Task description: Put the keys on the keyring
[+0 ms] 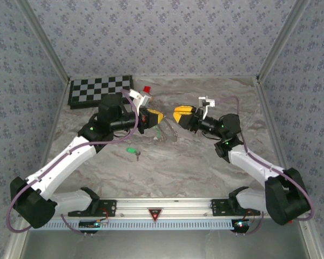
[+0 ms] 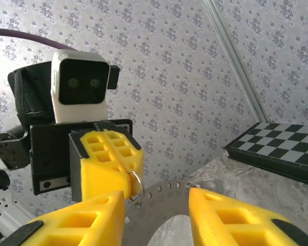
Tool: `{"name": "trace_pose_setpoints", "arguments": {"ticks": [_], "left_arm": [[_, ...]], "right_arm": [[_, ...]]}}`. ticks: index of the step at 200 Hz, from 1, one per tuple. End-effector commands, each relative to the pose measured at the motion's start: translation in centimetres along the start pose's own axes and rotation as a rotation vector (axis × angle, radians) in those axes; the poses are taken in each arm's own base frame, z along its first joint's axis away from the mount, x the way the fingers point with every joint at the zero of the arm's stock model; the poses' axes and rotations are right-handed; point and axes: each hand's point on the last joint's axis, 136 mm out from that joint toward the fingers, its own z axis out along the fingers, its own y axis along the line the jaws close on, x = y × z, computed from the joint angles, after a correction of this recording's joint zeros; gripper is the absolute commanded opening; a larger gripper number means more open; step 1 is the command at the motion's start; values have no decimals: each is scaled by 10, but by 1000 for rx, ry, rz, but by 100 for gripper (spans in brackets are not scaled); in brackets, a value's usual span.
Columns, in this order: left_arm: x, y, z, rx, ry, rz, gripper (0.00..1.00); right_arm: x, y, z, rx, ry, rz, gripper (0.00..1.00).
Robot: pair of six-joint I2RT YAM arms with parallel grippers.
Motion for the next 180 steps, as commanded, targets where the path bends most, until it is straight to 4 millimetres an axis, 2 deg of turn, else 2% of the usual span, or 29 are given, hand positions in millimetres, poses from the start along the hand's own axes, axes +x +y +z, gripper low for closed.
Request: {"name": "trace_pose_setpoints", "arguments": {"ticks": [1, 34, 108, 168, 180], "left_arm": [[-10, -13, -6, 38, 19, 42, 0], [-2, -16, -5, 63, 88, 39, 0], [6, -20, -7, 83, 185, 89, 0], [5, -22, -7, 95, 194, 100, 0], [5, -23, -7, 98, 195, 100, 0]], "right_arm": [[8, -4, -5, 68, 49, -69, 41], [14, 3, -5, 77, 125, -131, 37], [29, 23, 16, -3, 293, -206, 30], [37, 26, 26, -39, 338, -204, 27], [37, 27, 27, -47, 341, -203, 23]]}}
